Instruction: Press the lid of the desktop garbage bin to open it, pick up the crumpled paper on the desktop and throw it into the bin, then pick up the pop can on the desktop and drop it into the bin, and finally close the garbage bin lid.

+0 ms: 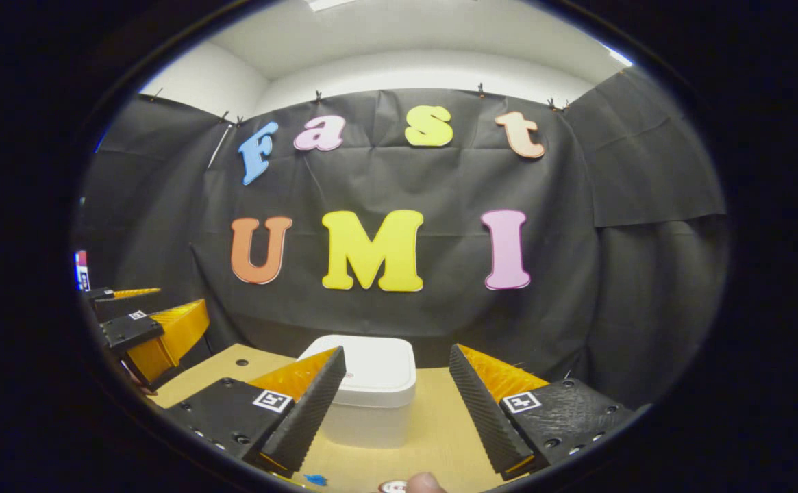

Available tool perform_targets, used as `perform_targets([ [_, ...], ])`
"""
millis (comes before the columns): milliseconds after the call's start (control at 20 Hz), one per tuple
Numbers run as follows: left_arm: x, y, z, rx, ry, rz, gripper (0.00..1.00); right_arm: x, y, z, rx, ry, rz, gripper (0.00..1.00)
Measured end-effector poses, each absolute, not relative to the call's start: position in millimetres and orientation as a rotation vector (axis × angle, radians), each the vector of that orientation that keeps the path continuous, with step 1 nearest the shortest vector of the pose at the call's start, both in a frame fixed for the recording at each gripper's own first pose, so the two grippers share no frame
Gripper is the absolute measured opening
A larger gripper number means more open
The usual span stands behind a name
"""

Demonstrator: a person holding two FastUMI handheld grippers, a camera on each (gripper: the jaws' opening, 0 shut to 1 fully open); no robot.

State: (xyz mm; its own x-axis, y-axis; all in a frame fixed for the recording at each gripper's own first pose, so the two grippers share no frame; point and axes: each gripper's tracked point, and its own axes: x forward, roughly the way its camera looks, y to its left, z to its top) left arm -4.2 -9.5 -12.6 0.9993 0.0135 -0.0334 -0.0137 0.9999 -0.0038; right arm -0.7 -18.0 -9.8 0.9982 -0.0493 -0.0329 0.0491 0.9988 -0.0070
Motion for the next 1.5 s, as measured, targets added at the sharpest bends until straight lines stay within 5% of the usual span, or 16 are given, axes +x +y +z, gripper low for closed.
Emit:
perform_targets([
  [850, -2, -18, -13, 0.003, 0.037, 0.023, 0.98, 21, -11, -28, -0.017, 0.110, 0.015, 0.94],
  [950, 0, -15, -14, 0.007, 0.038, 0.036, 0.98, 32, -11, -33, -0.019, 0.136, 0.017, 0.84],
  [1000, 0, -13, -13, 0.007, 0.038, 0.042, 0.99, 38, -8, -38, -0.020, 0.156, 0.021, 0.70],
  [1100, -2, -11, -11, 0.002, 0.031, 0.051, 0.99, 43, -5, -44, -0.015, 0.194, 0.035, 0.68],
  [1250, -1, -10, -9, 0.008, 0.023, 0.060, 0.98, 61, -3, -55, -0.020, 0.232, 0.041, 0.31],
  [1350, 0, -6, -8, 0.016, 0.015, 0.071, 0.99, 63, 2, -49, -0.041, 0.244, 0.039, 0.31],
  [1450, 2, -2, -7, 0.016, 0.016, 0.086, 0.98, 81, 3, -60, -0.034, 0.257, 0.068, 0.03],
  [1500, 1, 0, -8, 0.015, 0.017, 0.093, 0.98, 88, 7, -64, -0.048, 0.265, 0.077, 0.05],
])
